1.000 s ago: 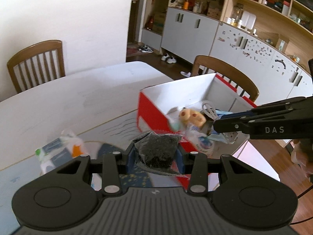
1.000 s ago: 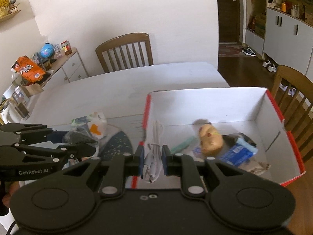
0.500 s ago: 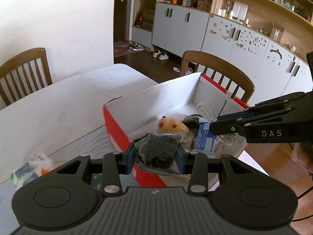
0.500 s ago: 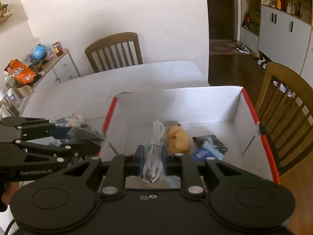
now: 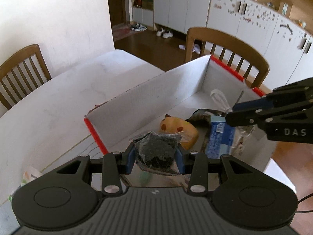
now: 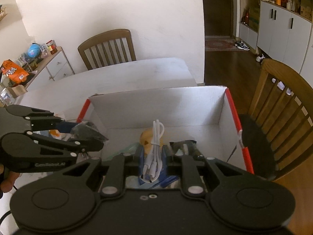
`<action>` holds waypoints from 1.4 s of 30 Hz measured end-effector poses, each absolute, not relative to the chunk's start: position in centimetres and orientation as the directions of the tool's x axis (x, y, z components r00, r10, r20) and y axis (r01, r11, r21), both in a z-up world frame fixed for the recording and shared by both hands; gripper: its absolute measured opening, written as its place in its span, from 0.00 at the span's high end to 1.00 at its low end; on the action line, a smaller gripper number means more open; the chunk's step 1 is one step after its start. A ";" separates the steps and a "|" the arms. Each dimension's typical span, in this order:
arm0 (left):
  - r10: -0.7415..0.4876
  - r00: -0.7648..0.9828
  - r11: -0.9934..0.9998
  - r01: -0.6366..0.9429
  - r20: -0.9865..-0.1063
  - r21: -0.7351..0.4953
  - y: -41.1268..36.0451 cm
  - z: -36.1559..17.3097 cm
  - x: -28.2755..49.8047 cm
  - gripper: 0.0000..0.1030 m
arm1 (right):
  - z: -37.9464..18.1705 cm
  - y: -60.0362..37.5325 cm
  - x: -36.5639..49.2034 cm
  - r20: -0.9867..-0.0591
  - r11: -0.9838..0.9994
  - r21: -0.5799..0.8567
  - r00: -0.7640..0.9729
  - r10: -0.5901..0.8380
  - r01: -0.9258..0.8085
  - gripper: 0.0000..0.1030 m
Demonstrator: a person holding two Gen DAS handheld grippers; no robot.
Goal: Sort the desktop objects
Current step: 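Carry the dark bag with left while right carries the white cable into the box, then open both grippers to drop the dark bag and cable into the box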
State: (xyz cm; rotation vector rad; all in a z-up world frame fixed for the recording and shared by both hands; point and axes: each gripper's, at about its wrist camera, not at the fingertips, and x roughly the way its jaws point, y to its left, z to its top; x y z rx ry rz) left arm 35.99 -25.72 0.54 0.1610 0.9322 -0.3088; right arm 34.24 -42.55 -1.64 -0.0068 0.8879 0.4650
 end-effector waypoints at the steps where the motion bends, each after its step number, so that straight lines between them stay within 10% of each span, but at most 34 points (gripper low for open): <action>1: -0.185 0.551 0.944 0.331 -0.814 0.009 -25.9 0.3 36.3 0.61 | -1.8 -42.6 34.5 -0.749 0.901 0.182 0.537 0.387 -0.395 0.83; 34: -0.039 0.391 0.883 0.444 -0.920 0.151 -30.0 -4.8 42.1 0.60 | -7.3 -42.0 40.9 -0.843 0.894 0.185 0.402 0.358 -0.408 0.91; 42: -0.028 0.383 0.890 0.431 -0.923 0.152 -29.8 -5.1 42.5 0.52 | -7.0 -42.2 40.4 -0.840 0.888 0.190 0.400 0.368 -0.419 0.80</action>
